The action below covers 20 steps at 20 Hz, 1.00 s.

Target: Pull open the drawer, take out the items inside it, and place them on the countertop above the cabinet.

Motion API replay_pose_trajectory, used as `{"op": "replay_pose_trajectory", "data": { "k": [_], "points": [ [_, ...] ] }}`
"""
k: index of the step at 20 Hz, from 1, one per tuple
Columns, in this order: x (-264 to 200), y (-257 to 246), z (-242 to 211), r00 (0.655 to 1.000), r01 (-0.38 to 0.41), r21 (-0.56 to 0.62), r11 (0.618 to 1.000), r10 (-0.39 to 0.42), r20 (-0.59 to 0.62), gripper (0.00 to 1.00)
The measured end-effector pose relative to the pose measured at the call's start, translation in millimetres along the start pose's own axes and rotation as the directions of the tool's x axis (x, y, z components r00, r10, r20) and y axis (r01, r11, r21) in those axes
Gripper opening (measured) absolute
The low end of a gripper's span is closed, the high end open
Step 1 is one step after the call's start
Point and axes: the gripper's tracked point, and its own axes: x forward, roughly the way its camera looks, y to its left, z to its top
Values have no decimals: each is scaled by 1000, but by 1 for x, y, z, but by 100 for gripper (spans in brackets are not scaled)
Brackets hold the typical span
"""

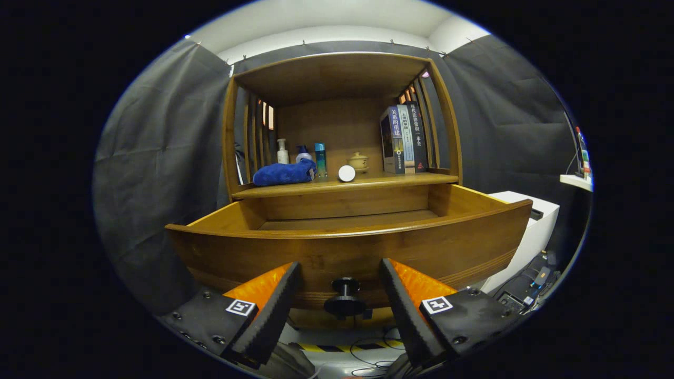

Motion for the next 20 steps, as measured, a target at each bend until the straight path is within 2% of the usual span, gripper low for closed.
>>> {"op": "replay_pose_trajectory", "data": {
  "k": [9,20],
  "points": [
    [-1,-5,0,998,52,-60,997,-50,29,96],
    [35,-8,13,999,38,-63,997,-37,10,98]
  ]
}}
